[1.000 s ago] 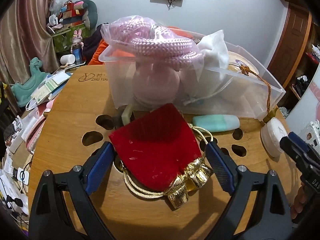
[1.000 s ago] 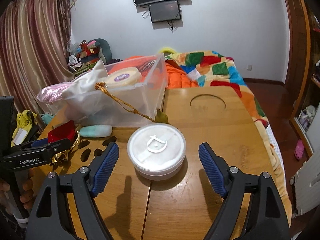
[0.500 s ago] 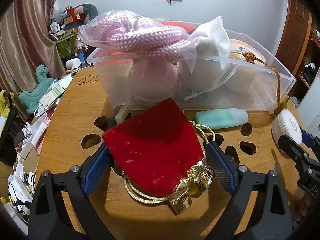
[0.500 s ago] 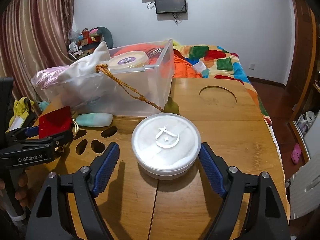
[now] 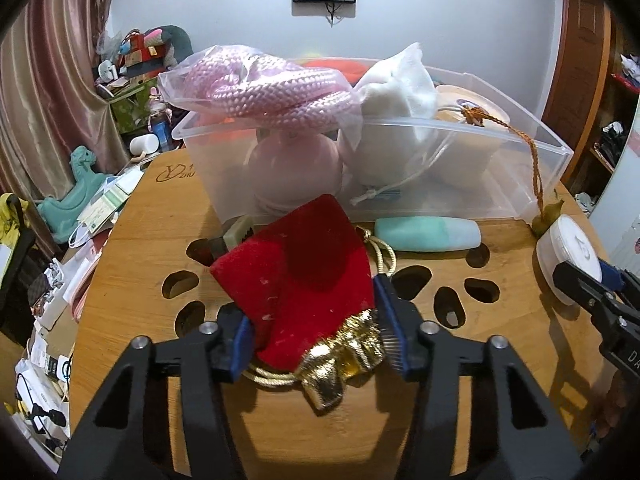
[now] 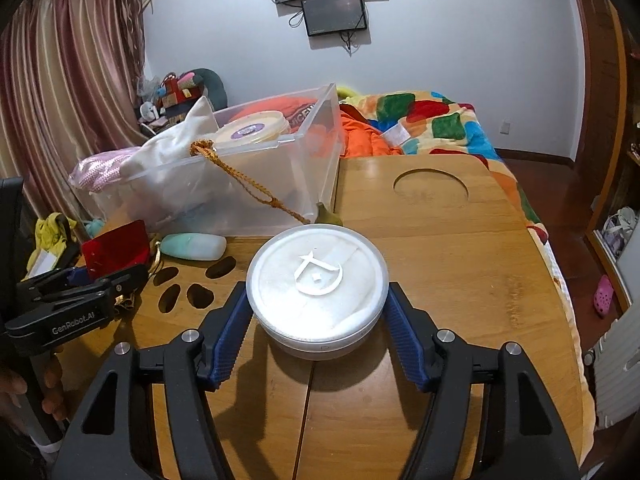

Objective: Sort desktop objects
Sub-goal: 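Lift the red pouch and white tub and carry both over the clear box, then lower the red pouch into the box and open the left tool while the right tool releases the tub, then move the left tool to the small green-labelled block while the right tool approaches the gourd beads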

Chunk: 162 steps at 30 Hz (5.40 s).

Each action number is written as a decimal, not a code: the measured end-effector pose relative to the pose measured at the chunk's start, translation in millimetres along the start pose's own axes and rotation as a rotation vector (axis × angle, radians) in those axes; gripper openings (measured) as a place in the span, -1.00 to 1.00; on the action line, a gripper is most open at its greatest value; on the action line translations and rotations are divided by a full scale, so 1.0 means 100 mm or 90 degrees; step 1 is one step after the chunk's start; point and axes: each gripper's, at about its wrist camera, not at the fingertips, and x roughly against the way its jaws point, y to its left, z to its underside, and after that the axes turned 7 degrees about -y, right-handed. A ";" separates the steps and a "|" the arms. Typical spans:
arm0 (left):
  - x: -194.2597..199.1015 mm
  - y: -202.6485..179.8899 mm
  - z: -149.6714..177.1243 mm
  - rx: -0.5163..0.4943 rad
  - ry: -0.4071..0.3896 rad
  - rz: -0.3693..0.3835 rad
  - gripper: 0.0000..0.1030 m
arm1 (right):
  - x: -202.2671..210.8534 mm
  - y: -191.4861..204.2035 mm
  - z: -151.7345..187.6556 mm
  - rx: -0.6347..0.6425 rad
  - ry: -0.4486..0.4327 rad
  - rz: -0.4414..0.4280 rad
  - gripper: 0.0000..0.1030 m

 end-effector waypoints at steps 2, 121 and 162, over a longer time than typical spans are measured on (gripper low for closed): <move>0.01 0.01 0.00 0.002 -0.003 0.004 -0.20 | 0.01 0.00 0.02 -0.005 0.001 -0.003 0.21; 0.08 0.40 -1.19 0.049 -0.135 0.160 0.36 | -0.44 0.69 -1.16 0.115 -0.071 -0.034 0.49; -0.05 0.69 -0.20 0.044 -0.019 0.072 0.00 | -0.17 0.46 -0.19 0.068 0.036 -0.040 0.54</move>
